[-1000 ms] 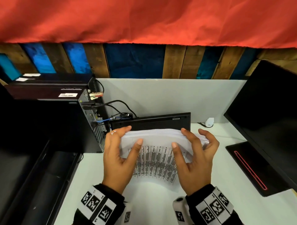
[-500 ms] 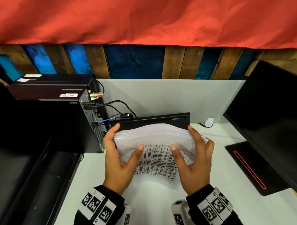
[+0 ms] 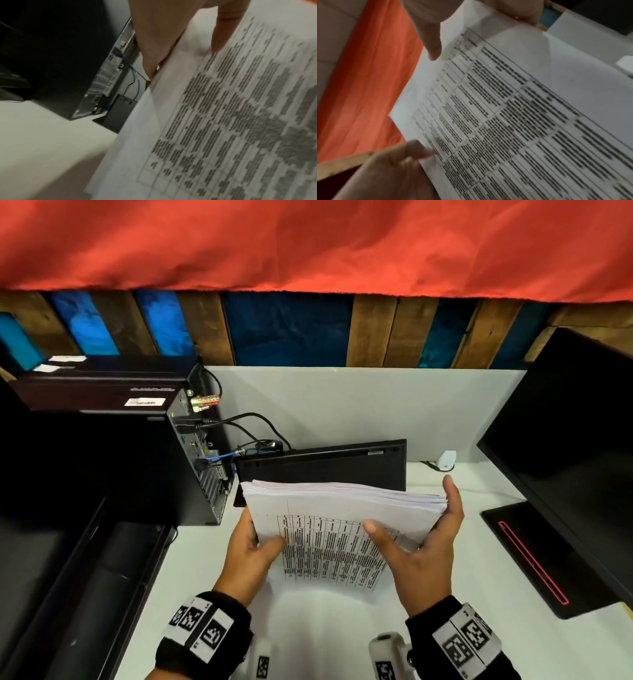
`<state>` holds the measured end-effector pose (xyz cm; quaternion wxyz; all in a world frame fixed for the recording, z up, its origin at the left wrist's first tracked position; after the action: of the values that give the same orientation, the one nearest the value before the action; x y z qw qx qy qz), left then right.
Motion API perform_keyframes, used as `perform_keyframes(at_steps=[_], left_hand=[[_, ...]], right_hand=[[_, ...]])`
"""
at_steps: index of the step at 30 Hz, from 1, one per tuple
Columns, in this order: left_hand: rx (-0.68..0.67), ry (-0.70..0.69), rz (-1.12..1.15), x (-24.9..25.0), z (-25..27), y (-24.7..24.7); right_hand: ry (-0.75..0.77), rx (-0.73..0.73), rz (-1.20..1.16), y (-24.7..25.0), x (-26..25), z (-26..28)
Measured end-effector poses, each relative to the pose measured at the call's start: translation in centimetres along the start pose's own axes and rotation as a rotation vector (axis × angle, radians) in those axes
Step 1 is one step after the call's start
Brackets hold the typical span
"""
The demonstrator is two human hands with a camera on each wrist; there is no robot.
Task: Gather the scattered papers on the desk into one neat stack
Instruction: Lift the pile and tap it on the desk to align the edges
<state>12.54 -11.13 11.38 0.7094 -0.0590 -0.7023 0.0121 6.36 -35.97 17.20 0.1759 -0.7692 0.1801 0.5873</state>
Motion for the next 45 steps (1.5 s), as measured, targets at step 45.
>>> perform_keyframes(at_steps=[45], left_hand=[[0.255,-0.59,-0.399,9.8,3.0,-0.8]], right_hand=[[0.336,-0.038,0.495,-1.3,-3.8,0.9]])
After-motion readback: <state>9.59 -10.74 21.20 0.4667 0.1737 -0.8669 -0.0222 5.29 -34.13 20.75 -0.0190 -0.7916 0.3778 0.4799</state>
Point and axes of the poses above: each hand's wrist, its own z-axis away from the middle knuckle, its own y-axis out of the back of the hand, x = y × z, the point moved 8 cm from there along -z, towards the middle knuckle
